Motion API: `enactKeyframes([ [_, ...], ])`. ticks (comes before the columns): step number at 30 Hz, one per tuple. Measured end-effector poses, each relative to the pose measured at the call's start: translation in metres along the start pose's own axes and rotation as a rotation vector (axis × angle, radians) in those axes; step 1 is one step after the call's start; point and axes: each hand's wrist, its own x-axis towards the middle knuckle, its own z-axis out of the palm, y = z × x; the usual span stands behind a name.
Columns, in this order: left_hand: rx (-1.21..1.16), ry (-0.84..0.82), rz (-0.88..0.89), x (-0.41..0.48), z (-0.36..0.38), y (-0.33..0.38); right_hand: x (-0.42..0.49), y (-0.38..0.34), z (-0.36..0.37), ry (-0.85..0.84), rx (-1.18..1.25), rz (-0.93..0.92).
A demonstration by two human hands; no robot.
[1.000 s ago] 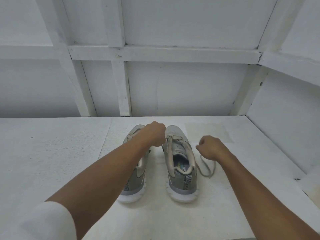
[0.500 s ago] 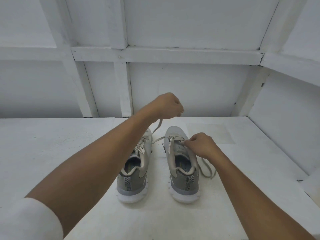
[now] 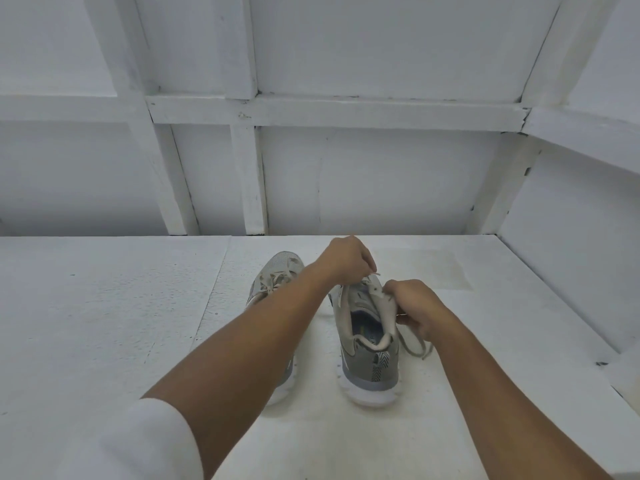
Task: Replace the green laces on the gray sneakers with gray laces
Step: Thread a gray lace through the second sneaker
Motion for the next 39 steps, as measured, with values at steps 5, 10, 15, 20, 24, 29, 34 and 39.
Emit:
enactKeyframes([
  [5, 0.042, 0.029, -0.029, 0.005, 0.016, -0.008, 0.004, 0.007, 0.000, 0.007, 0.077, 0.032],
  [10, 0.084, 0.023, -0.009, 0.008, 0.022, -0.014, 0.007, 0.010, 0.001, 0.008, 0.147, 0.052],
  [15, 0.096, 0.019, -0.004, 0.009, 0.025, -0.016, 0.008, 0.012, 0.001, 0.009, 0.182, 0.056],
  [20, 0.113, 0.015, -0.007, 0.009, 0.026, -0.015, 0.009, 0.012, 0.002, 0.009, 0.194, 0.054],
  [24, 0.117, 0.012, -0.008, 0.008, 0.027, -0.014, 0.008, 0.013, 0.001, 0.010, 0.198, 0.053],
  [29, 0.116, 0.018, 0.007, 0.007, 0.028, -0.012, 0.008, 0.013, 0.002, 0.009, 0.202, 0.061],
  [34, 0.120, 0.024, 0.011, 0.005, 0.029, -0.009, 0.006, 0.011, 0.002, 0.011, 0.191, 0.064],
  [39, 0.174, 0.036, 0.038, 0.003, 0.040, -0.005, -0.001, 0.001, -0.005, -0.067, 0.091, 0.076],
])
